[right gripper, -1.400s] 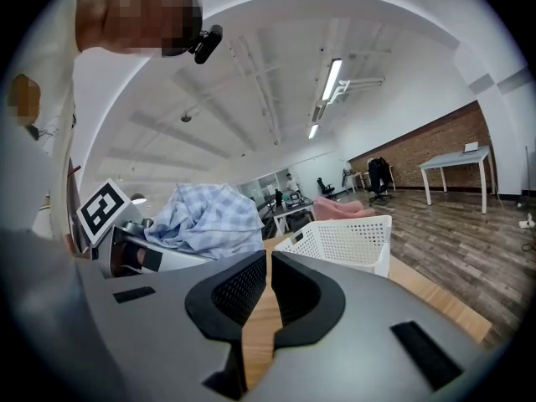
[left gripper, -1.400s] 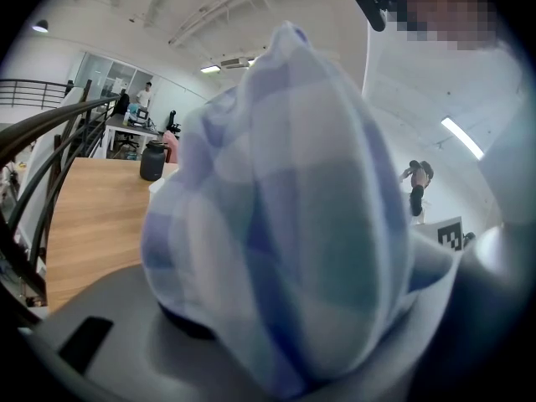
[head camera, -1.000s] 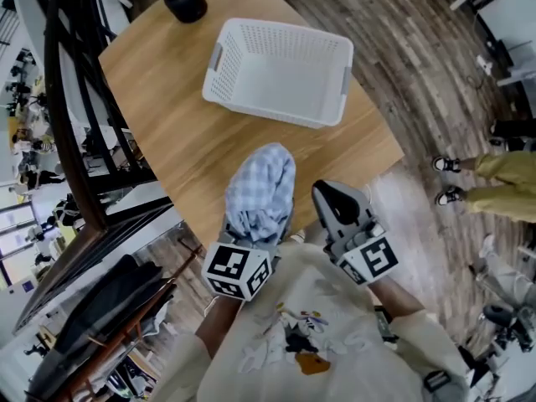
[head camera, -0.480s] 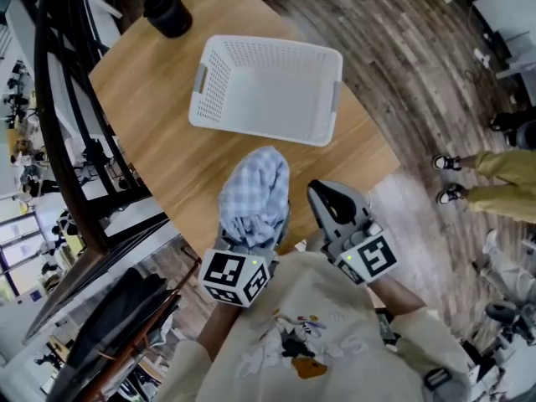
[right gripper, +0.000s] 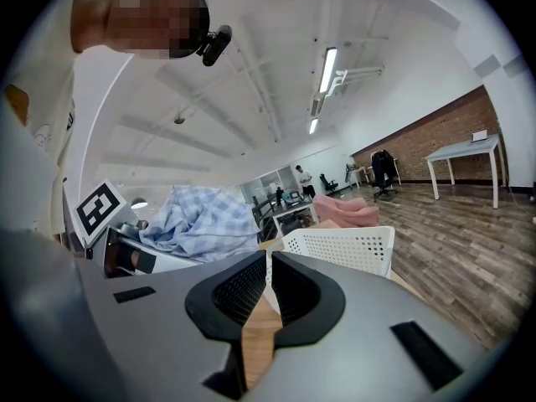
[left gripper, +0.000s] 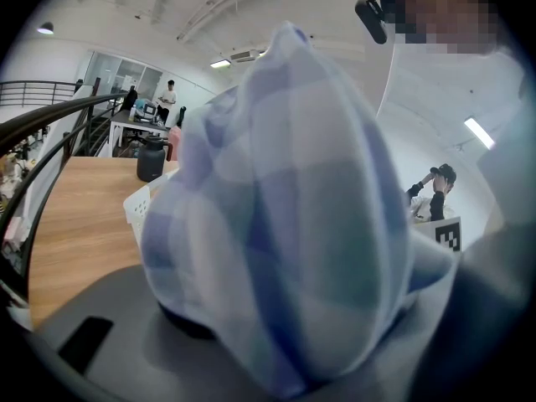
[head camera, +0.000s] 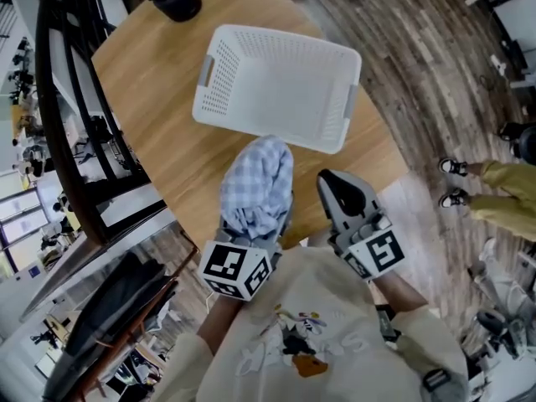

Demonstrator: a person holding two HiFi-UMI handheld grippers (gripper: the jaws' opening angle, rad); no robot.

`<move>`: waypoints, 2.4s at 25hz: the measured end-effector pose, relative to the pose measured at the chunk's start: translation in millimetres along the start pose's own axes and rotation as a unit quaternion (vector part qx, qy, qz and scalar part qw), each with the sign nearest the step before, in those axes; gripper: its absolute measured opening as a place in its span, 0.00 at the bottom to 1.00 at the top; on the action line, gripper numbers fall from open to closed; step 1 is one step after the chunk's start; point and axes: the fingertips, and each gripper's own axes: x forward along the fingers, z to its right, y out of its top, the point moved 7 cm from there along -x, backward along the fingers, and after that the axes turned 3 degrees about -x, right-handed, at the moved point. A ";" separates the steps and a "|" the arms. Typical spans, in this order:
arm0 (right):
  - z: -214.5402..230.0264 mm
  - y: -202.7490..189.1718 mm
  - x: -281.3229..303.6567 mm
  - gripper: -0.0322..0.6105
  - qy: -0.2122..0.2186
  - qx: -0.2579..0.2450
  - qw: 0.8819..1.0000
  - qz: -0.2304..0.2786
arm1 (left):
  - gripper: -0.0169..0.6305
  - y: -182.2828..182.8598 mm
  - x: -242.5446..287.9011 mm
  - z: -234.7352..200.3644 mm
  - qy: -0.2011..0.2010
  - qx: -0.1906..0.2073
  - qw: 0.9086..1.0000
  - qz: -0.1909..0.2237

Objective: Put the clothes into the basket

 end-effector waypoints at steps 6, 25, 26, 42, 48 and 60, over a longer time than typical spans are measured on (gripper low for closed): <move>18.0 2.7 17.5 0.10 0.004 0.003 1.000 -0.002 | 0.42 9.7 20.0 -9.1 0.012 -0.002 1.000 -0.002; 49.5 20.1 58.6 0.10 0.034 0.000 0.999 -0.005 | 0.41 51.7 58.9 -11.9 0.019 -0.004 0.999 0.031; 51.4 19.8 60.8 0.10 0.036 -0.001 0.999 -0.006 | 0.41 54.3 61.0 -12.2 0.019 -0.003 0.999 0.033; 77.3 26.0 100.3 0.10 0.045 0.005 0.999 -0.008 | 0.41 92.5 95.9 -28.5 0.015 0.016 0.999 0.047; 86.1 30.9 110.3 0.10 0.048 -0.008 0.999 -0.010 | 0.41 99.6 110.8 -35.1 0.015 0.011 0.999 0.046; 89.0 35.9 121.0 0.10 0.044 0.001 0.999 -0.011 | 0.42 100.1 122.1 -48.5 0.030 0.006 0.999 0.033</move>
